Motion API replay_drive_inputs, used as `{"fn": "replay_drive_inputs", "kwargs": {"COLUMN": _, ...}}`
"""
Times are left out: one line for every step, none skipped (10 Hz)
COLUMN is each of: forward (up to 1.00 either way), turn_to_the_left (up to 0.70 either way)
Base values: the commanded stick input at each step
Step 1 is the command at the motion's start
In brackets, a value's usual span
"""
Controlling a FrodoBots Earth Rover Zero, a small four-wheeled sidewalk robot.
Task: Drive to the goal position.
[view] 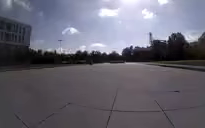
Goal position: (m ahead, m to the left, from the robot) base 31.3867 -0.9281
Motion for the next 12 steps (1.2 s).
{"fn": "replay_drive_inputs", "kwargs": {"forward": 0.70, "turn_to_the_left": 0.00}}
{"fn": "replay_drive_inputs", "kwargs": {"forward": 0.70, "turn_to_the_left": 0.00}}
{"fn": "replay_drive_inputs", "kwargs": {"forward": 0.70, "turn_to_the_left": 0.00}}
{"fn": "replay_drive_inputs", "kwargs": {"forward": 0.70, "turn_to_the_left": 0.00}}
{"fn": "replay_drive_inputs", "kwargs": {"forward": 0.70, "turn_to_the_left": 0.00}}
{"fn": "replay_drive_inputs", "kwargs": {"forward": 0.70, "turn_to_the_left": 0.00}}
{"fn": "replay_drive_inputs", "kwargs": {"forward": 0.70, "turn_to_the_left": 0.00}}
{"fn": "replay_drive_inputs", "kwargs": {"forward": 0.70, "turn_to_the_left": 0.00}}
{"fn": "replay_drive_inputs", "kwargs": {"forward": 0.70, "turn_to_the_left": 0.00}}
{"fn": "replay_drive_inputs", "kwargs": {"forward": 0.70, "turn_to_the_left": 0.00}}
{"fn": "replay_drive_inputs", "kwargs": {"forward": 0.70, "turn_to_the_left": -0.02}}
{"fn": "replay_drive_inputs", "kwargs": {"forward": 0.70, "turn_to_the_left": -0.03}}
